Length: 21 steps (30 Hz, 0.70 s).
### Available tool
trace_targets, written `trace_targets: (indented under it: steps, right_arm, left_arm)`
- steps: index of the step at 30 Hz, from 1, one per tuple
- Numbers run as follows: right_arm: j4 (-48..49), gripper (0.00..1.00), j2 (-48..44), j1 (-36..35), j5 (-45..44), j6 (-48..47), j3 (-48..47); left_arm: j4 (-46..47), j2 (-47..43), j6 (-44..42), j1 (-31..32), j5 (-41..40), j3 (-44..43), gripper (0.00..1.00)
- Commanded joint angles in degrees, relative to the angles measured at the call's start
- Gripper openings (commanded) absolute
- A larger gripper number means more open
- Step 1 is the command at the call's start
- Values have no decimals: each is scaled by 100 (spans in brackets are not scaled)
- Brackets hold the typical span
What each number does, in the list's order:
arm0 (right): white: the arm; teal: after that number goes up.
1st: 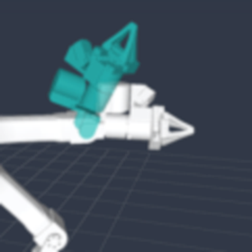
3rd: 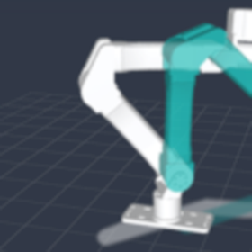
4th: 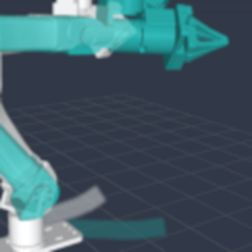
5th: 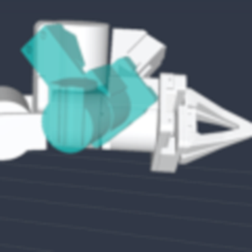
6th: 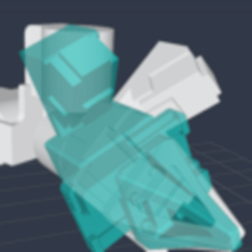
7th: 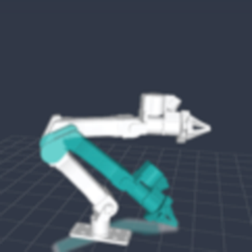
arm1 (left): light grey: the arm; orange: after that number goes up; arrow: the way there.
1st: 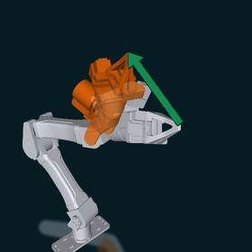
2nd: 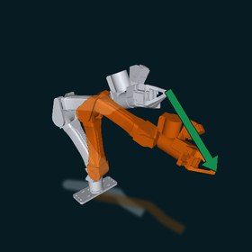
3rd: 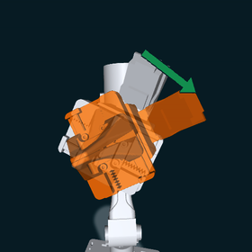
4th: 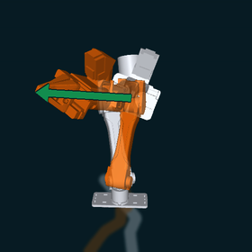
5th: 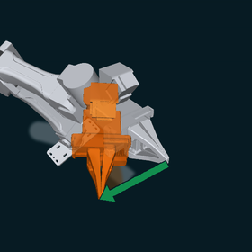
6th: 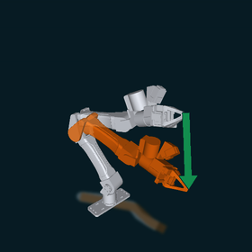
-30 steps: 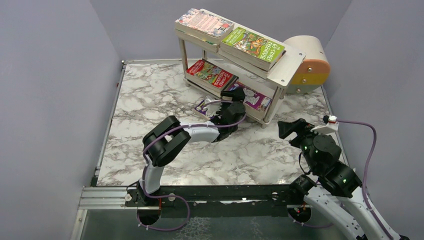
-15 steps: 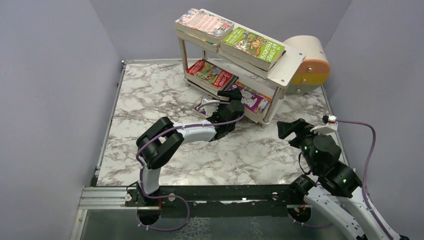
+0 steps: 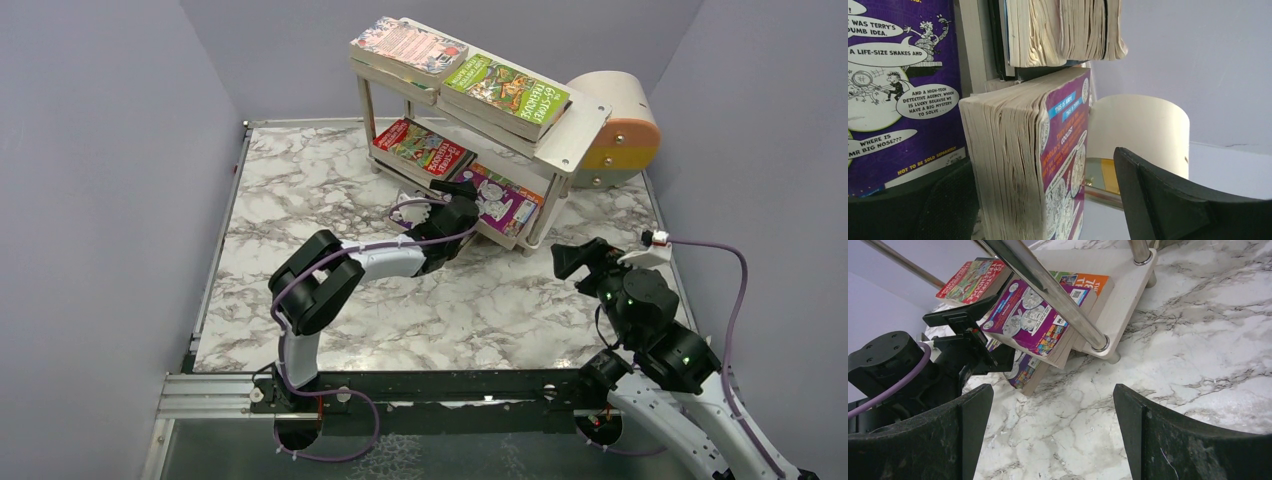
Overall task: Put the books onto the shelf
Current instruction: Place the book on the shelf.
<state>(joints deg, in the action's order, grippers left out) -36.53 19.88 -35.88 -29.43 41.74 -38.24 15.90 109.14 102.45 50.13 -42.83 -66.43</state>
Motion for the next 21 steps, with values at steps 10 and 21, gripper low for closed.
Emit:
trace_targets:
  steps: [10,21]
  right_arm:
    - [328,88,305,31,261,-29,75]
    - [567,88,547,28,339,-12,167]
  left_arm:
    - [-424,-459,-881,-467,1627,202,99]
    - [-1183,-1026,-1468,-646,2582,203,99]
